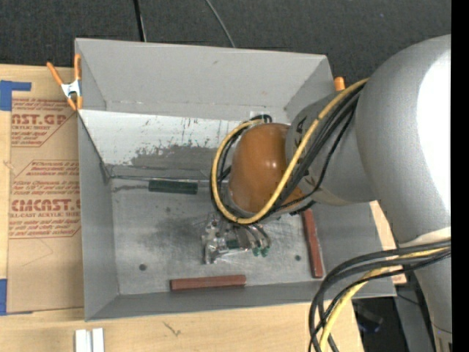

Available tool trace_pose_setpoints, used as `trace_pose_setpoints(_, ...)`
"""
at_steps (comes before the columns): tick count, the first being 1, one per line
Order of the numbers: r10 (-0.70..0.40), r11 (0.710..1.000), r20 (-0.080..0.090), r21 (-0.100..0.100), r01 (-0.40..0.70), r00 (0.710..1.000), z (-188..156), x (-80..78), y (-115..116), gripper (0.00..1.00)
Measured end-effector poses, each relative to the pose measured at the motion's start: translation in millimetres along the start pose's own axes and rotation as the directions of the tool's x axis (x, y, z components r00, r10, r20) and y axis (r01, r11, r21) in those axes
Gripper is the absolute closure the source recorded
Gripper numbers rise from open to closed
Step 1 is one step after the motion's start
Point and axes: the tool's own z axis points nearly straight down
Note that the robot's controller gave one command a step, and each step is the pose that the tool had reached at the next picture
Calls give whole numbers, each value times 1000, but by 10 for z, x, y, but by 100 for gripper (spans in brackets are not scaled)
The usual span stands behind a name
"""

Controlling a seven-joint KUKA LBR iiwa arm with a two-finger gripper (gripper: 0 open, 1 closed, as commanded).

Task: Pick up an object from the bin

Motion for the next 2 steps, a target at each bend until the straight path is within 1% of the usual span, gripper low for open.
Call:
trace_pose_setpoints(1, 0, 1000, 0, 0, 0, 1000, 0, 0, 0, 100)
trace_pose_setpoints(2, 55, 999, 6, 2, -55, 998, -1856, -46, -86, 100)
